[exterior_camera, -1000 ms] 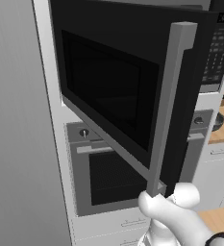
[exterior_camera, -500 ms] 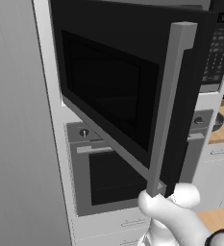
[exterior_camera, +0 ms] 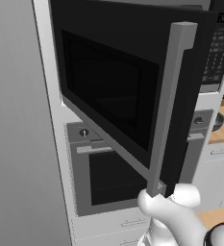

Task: Open the microwave, place the bowl with waffle inside the microwave, then close the microwave door and turn it on.

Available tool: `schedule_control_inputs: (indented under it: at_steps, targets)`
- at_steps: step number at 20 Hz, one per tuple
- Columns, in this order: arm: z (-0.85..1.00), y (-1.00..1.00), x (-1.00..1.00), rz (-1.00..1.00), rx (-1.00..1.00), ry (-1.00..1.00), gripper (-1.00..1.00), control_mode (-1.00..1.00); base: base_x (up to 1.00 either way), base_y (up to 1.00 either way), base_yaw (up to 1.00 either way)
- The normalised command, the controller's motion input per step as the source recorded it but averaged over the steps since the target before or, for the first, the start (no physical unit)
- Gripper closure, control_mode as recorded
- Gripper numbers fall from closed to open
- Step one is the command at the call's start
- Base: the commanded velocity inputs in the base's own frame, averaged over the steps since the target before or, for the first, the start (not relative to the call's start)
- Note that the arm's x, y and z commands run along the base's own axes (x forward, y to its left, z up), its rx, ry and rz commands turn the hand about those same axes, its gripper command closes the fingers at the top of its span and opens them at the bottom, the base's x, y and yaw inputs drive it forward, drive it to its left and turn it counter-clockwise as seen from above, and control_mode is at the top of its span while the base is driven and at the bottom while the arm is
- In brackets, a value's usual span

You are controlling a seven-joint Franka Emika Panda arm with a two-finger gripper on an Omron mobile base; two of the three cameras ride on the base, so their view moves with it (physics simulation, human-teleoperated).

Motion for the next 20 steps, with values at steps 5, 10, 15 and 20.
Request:
schedule_control_inputs:
  at_steps: [5,10,15,20]
  targets:
    - [-0.14,-0.59,0.52,0.0,0.26,0.15,-1.0,-1.0,0.0,0.0,0.0]
    - [-0.17,-0.3,0.45,0.0,0.18,0.09,-1.0,-1.0,0.0,0.0,0.0]
    - [-0.49,-0.01,0.34,0.0,0.06,0.0,-1.0,-1.0,0.0,0.0,0.0]
    - [-0.43,0.0,0.42,0.0,0.02,-0.02,-1.0,-1.0,0.0,0.0,0.0]
